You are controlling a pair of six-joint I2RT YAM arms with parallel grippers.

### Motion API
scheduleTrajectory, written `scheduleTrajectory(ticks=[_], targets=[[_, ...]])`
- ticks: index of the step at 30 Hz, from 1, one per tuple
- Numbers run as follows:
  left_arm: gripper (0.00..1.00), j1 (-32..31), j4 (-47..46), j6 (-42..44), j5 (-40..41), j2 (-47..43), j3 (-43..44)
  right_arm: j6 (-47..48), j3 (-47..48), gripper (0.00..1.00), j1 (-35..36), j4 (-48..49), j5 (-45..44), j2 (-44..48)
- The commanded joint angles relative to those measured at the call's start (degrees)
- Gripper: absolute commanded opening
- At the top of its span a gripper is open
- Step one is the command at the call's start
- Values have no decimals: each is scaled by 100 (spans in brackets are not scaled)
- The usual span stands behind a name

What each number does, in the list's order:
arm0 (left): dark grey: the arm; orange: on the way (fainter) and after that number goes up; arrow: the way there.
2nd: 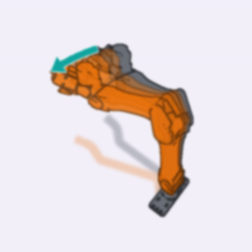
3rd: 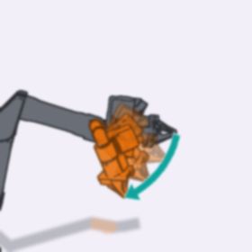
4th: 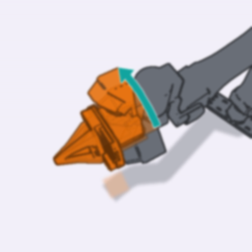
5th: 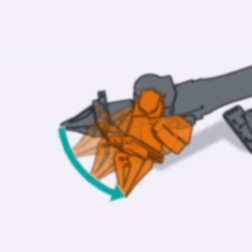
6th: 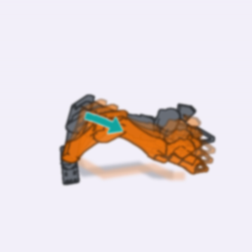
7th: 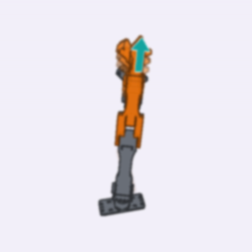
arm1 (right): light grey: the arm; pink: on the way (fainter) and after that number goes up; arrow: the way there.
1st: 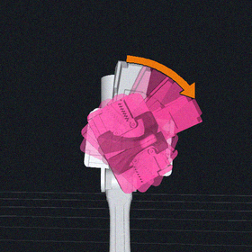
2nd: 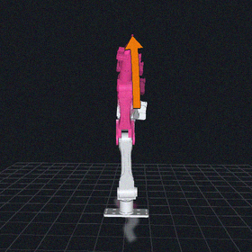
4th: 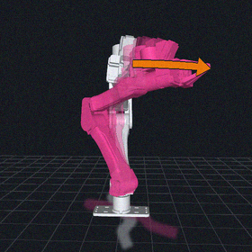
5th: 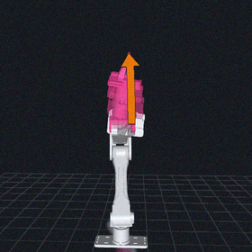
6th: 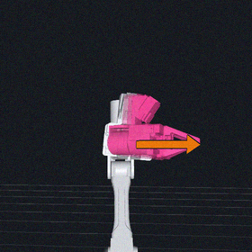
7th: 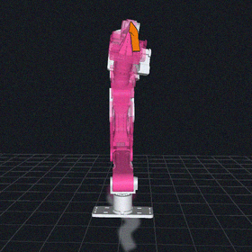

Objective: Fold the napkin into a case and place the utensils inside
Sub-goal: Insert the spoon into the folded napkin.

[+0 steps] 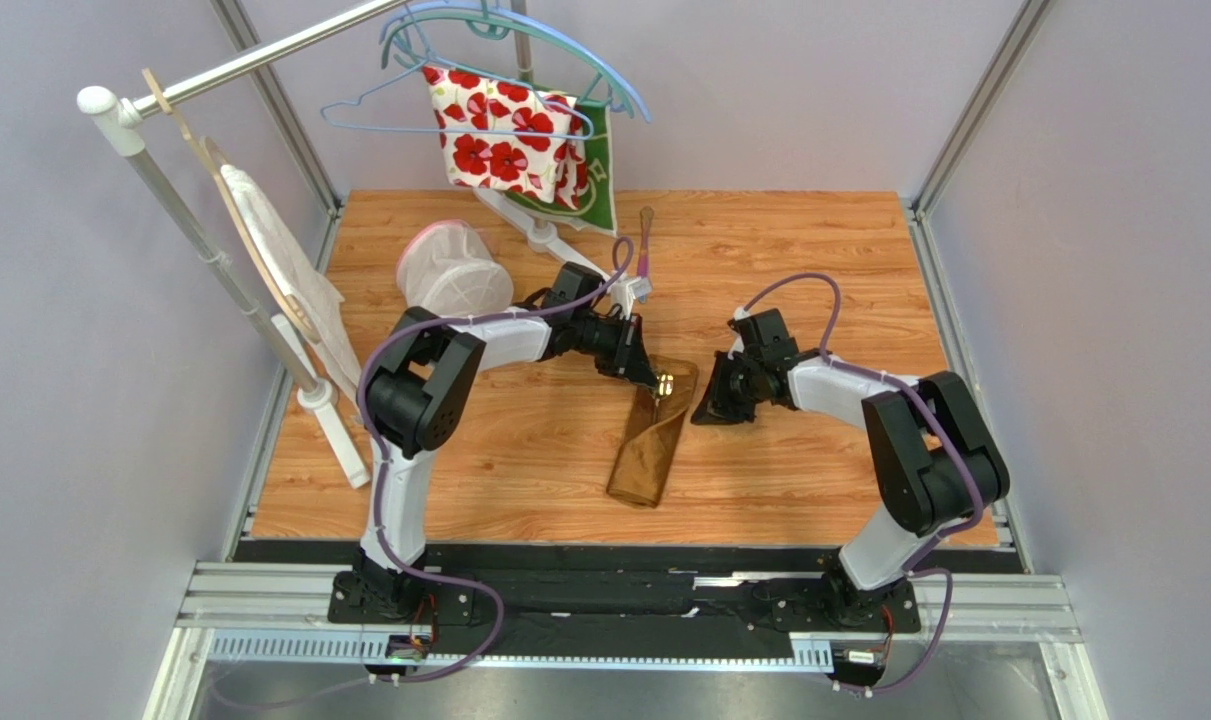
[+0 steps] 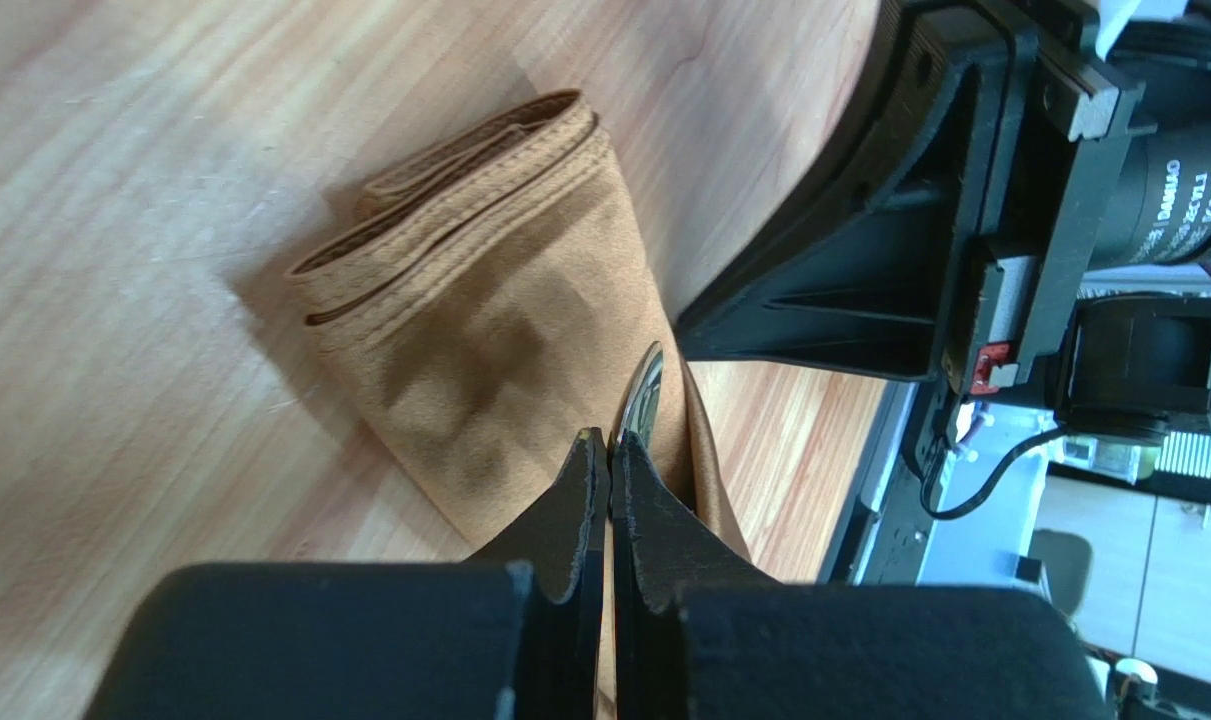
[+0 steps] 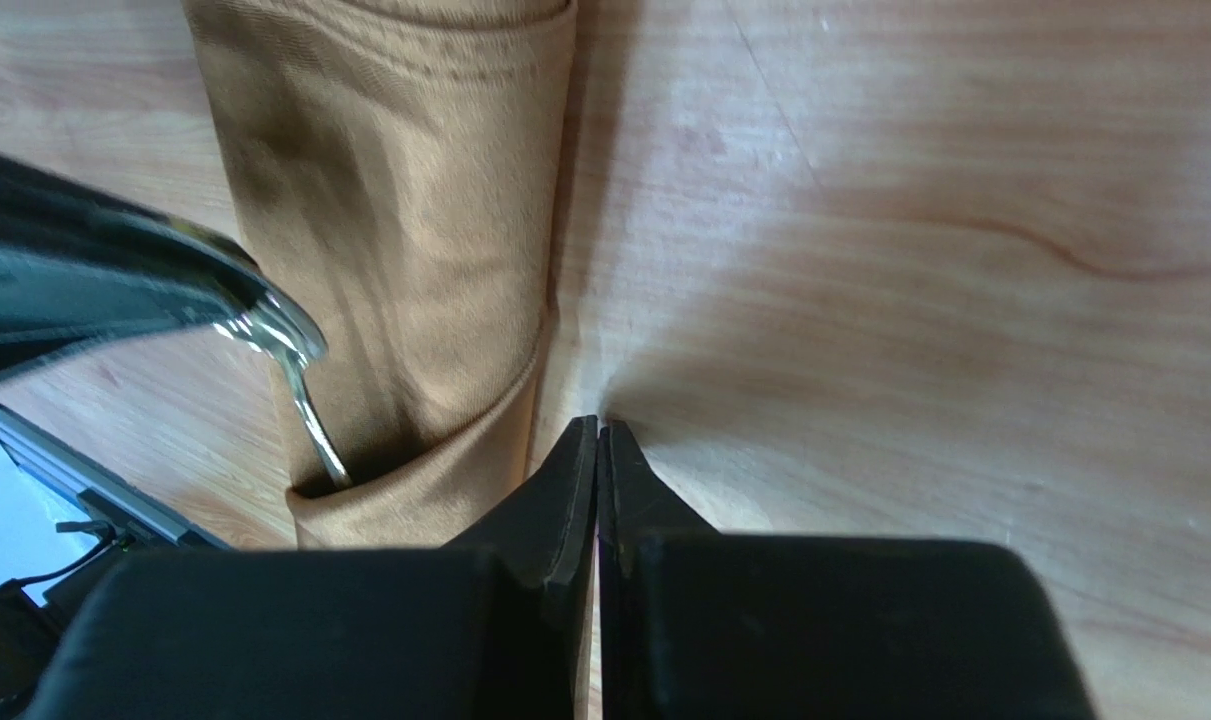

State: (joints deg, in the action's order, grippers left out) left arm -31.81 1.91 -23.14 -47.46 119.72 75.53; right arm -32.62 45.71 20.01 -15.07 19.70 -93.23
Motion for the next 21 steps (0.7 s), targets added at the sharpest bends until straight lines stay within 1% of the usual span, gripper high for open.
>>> scheduleTrajectory(ticks=[1, 6, 7, 14, 21], targets=[[0, -71, -156, -42, -211, 69, 182, 142, 324, 1, 29, 364, 147, -292], [0, -132, -156, -95, -185, 86, 208, 124, 482, 0, 64, 435, 306, -538], [0, -132, -313, -112, -176, 86, 208, 107, 517, 0, 82, 435, 323, -582], [0, -238, -718, -525, -132, 130, 103, 28, 474, 0, 196, 505, 332, -600], [0, -273, -780, -560, -61, 183, -20, 45, 456, 0, 196, 400, 262, -459]])
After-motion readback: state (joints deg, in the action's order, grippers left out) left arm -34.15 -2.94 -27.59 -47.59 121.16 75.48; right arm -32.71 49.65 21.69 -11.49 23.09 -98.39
